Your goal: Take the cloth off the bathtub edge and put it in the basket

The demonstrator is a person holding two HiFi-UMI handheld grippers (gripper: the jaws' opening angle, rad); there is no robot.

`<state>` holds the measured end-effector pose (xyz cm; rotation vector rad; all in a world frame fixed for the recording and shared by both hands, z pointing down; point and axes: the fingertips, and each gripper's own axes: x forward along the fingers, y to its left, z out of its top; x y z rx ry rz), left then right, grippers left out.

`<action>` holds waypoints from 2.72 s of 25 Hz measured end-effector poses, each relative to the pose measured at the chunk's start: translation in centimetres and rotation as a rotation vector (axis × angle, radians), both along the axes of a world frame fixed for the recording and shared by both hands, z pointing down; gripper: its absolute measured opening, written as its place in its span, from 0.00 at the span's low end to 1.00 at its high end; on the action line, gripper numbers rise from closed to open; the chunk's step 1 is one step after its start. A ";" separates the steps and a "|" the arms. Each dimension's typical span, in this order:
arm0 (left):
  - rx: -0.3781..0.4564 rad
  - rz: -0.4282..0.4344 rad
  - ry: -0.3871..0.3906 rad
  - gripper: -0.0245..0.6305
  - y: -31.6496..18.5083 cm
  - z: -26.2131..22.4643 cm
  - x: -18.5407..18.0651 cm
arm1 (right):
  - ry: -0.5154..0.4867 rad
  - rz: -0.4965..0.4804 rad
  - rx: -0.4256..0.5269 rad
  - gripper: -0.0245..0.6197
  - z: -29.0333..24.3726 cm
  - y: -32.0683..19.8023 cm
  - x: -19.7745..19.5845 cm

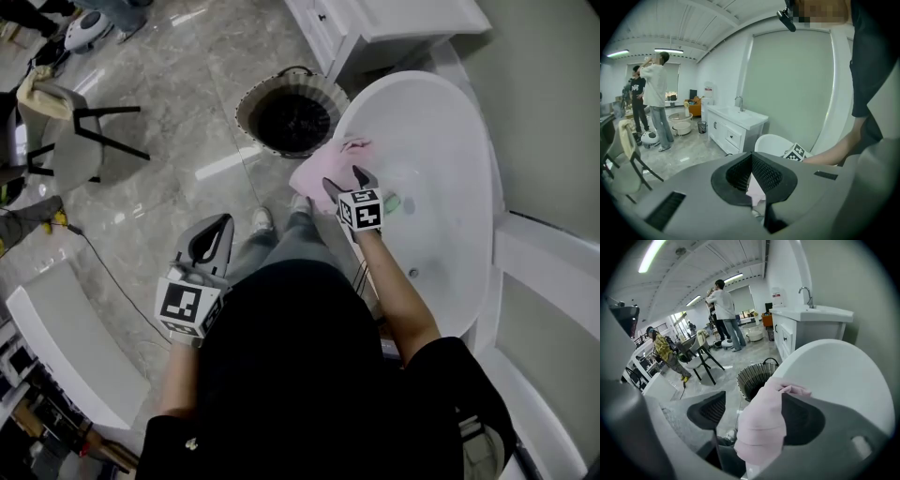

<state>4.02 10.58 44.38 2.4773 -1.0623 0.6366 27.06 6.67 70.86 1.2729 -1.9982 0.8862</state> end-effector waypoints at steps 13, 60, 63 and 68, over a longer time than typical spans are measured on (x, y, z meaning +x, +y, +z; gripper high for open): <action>-0.050 -0.160 -0.042 0.06 2.3 2.4 0.1 | 0.096 -0.049 -0.129 0.71 10.4 -1.9 1.4; 0.034 -0.154 0.082 0.06 0.6 -0.8 -8.9 | 0.022 0.139 -0.115 0.13 -1.8 -0.3 -3.5; 0.050 -0.148 0.098 0.06 0.1 -1.4 -9.4 | -0.003 0.128 -0.056 0.13 -5.4 -1.0 -4.5; 0.090 -0.142 0.112 0.06 -1.0 -2.8 -10.3 | -0.053 0.091 0.046 0.13 -12.2 -2.0 -6.5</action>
